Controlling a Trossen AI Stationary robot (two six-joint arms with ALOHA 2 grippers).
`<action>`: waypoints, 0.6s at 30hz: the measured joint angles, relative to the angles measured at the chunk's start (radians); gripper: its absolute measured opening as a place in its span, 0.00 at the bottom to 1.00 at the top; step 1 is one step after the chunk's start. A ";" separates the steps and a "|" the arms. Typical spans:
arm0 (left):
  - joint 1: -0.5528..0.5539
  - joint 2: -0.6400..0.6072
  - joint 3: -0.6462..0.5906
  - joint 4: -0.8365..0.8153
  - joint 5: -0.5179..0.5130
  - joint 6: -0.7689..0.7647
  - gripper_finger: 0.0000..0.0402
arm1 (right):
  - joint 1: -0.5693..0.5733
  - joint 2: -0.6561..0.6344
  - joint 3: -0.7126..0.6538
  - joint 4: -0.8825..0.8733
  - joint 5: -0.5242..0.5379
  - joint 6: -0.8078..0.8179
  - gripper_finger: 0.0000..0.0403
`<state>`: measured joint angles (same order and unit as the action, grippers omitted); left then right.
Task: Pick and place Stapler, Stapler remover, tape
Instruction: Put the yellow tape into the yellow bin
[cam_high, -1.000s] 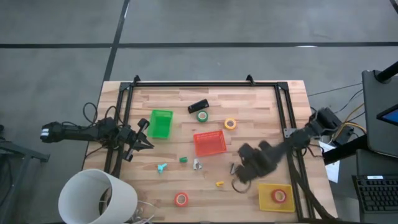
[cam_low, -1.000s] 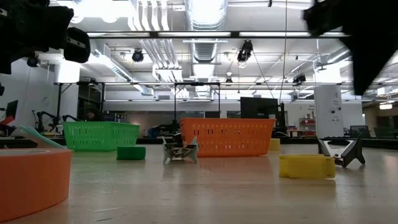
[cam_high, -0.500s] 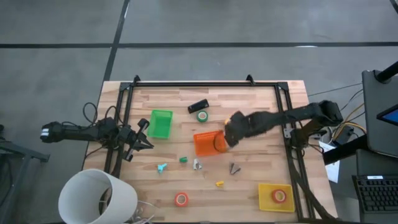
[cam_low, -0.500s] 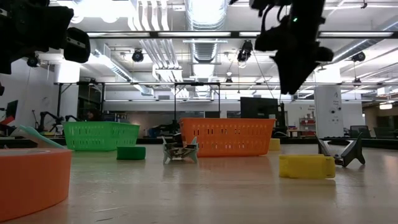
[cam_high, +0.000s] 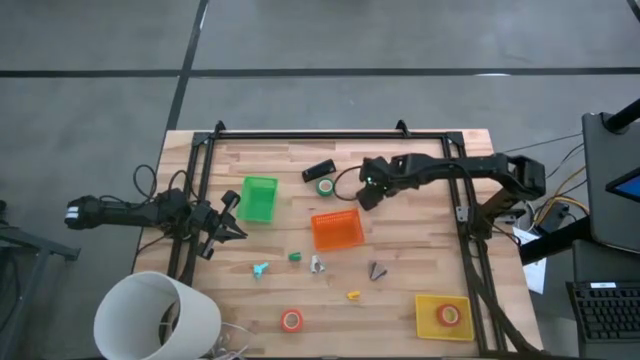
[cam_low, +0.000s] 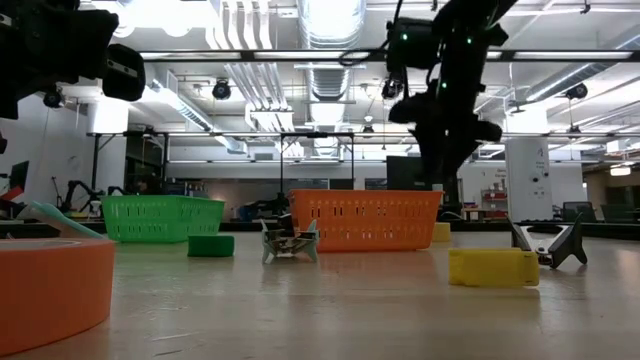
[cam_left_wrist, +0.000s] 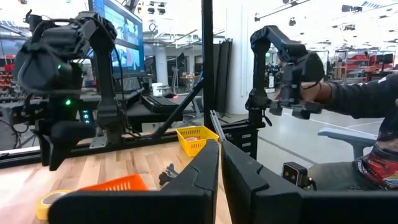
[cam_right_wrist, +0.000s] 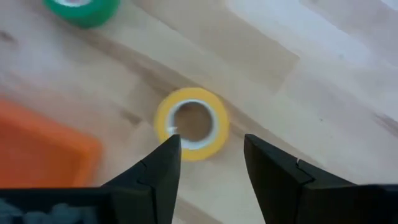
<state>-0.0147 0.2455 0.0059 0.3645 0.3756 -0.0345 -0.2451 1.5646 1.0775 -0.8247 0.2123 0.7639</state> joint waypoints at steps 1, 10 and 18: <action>0.000 0.000 0.000 0.000 0.000 0.000 0.06 | -0.010 0.003 -0.009 0.005 0.000 0.000 0.43; 0.000 0.000 0.000 0.000 0.000 0.000 0.06 | -0.039 0.010 -0.104 0.145 -0.020 -0.005 0.40; 0.000 0.000 0.000 0.000 0.000 0.000 0.06 | -0.039 0.010 -0.184 0.259 -0.040 0.038 0.41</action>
<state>-0.0147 0.2456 0.0059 0.3645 0.3754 -0.0345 -0.2843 1.5745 0.8938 -0.5655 0.1724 0.8015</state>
